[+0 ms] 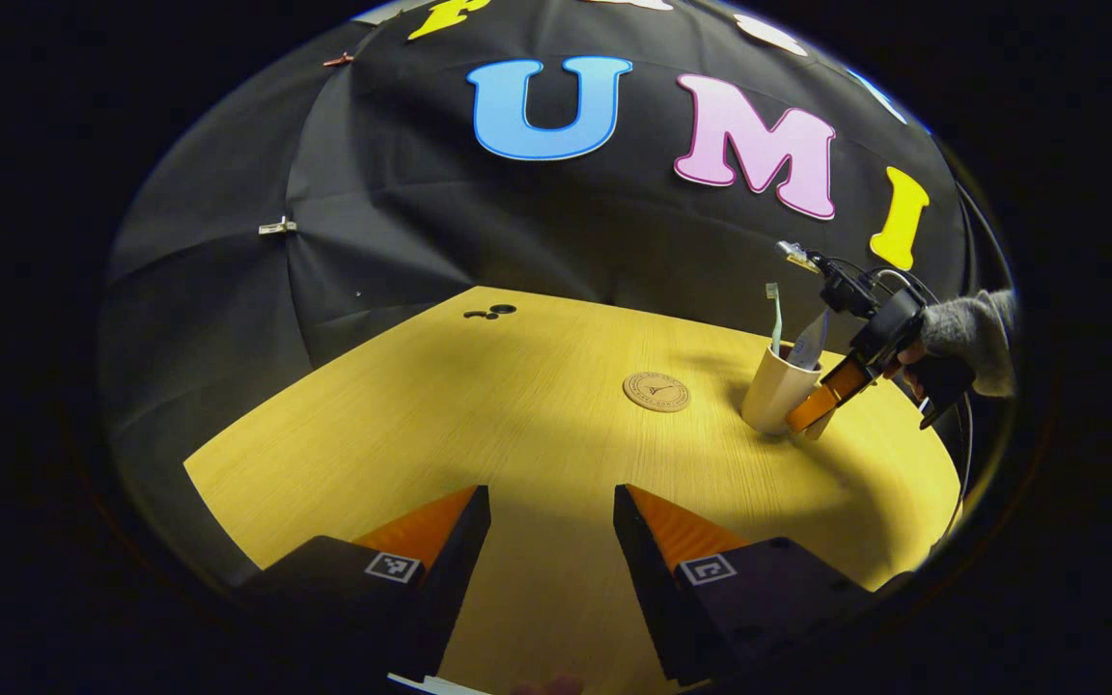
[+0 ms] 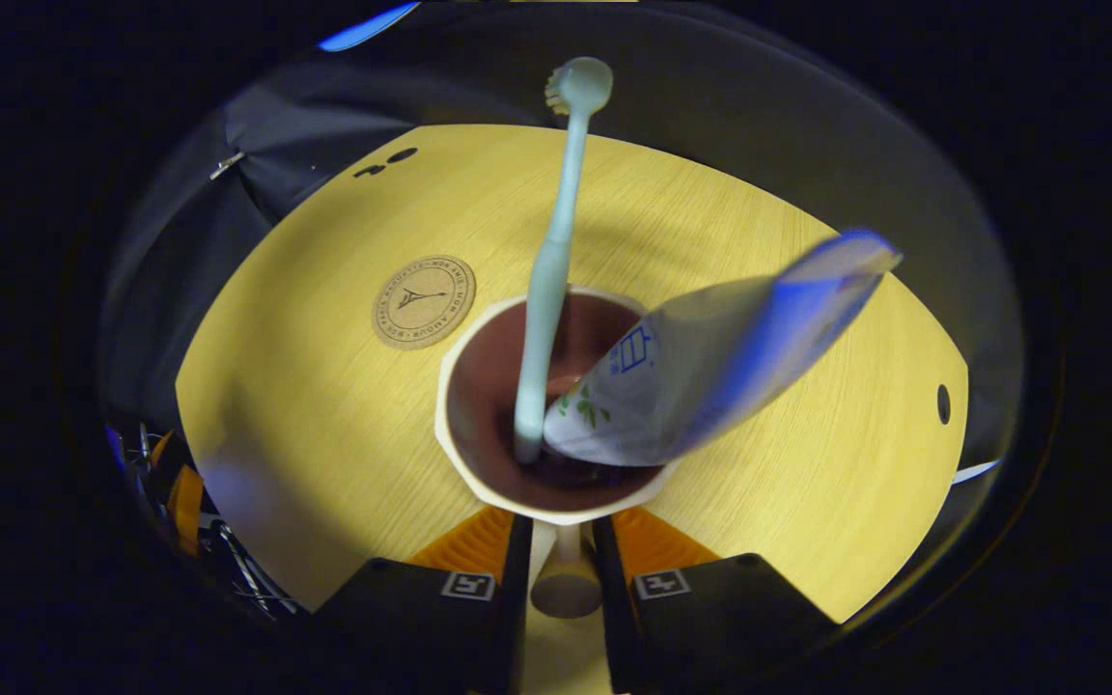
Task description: Put the toothbrush and toothpaste on the desktop into the cup, then pick up the cup and place it on the coaster on the desktop.
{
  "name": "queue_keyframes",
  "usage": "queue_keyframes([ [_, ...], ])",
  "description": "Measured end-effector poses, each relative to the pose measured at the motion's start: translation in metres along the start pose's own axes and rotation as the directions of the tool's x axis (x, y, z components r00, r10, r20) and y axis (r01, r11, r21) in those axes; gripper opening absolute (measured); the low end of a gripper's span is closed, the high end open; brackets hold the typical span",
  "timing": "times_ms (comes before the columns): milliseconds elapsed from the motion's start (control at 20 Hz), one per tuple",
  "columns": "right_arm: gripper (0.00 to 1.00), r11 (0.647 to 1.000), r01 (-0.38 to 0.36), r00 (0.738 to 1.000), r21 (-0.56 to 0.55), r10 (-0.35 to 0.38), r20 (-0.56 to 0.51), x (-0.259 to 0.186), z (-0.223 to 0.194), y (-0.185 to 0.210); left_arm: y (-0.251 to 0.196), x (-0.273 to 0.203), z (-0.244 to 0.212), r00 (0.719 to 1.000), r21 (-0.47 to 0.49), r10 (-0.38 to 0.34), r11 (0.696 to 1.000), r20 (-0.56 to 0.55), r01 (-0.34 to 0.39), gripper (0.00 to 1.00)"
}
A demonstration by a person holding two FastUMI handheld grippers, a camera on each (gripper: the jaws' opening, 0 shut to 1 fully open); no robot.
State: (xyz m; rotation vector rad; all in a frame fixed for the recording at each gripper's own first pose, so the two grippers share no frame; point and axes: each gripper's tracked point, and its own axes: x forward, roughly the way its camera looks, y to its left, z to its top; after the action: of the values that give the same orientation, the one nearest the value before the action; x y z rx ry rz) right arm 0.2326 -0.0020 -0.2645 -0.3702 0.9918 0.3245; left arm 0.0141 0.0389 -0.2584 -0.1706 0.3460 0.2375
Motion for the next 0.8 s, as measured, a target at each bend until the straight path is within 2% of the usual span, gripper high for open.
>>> queue_keyframes([
  [50, 0.33, 1.0, 0.006, 1.0, 0.006, -0.006, -0.005, 0.001, 0.0, 0.0, 0.0, 0.001, -0.002, 1.0, 0.0, -0.003, 1.0, -0.004, 0.003, 0.82],
  [200, 0.3, 0.999, 0.03, 1.0, -0.022, -0.03, -0.004, 0.002, -0.001, -0.004, 0.0, 0.003, -0.003, 1.0, 0.014, -0.014, 1.0, -0.009, 0.014, 0.82],
  [250, 0.24, 0.999, 0.03, 1.0, -0.031, -0.03, 0.0, 0.002, -0.001, -0.003, 0.0, 0.005, -0.003, 1.0, 0.017, -0.019, 1.0, -0.009, 0.019, 0.82],
  [300, 0.27, 0.999, 0.033, 0.999, -0.033, -0.033, 0.006, 0.001, -0.001, -0.003, 0.0, 0.006, -0.002, 1.0, 0.018, -0.022, 1.0, -0.009, 0.022, 0.82],
  [550, 0.26, 0.999, 0.048, 0.998, 0.006, -0.048, 0.045, -0.003, 0.007, 0.0, 0.006, 0.009, 0.0, 0.999, 0.019, -0.036, 0.999, -0.008, 0.036, 0.82],
  [600, 0.31, 0.999, 0.04, 0.997, 0.023, -0.041, 0.059, -0.007, 0.013, 0.003, 0.008, 0.009, 0.001, 0.999, 0.018, -0.04, 0.999, -0.011, 0.04, 0.82],
  [650, 0.26, 0.999, 0.033, 0.997, 0.037, -0.035, 0.074, -0.012, 0.019, 0.006, 0.01, 0.009, 0.0, 0.999, 0.017, -0.042, 0.999, -0.013, 0.042, 0.82],
  [800, 0.26, 0.998, 0.012, 0.994, 0.057, -0.018, 0.106, -0.02, 0.037, 0.022, 0.021, 0.011, 0.001, 0.999, 0.016, -0.047, 0.999, -0.014, 0.047, 0.82],
])
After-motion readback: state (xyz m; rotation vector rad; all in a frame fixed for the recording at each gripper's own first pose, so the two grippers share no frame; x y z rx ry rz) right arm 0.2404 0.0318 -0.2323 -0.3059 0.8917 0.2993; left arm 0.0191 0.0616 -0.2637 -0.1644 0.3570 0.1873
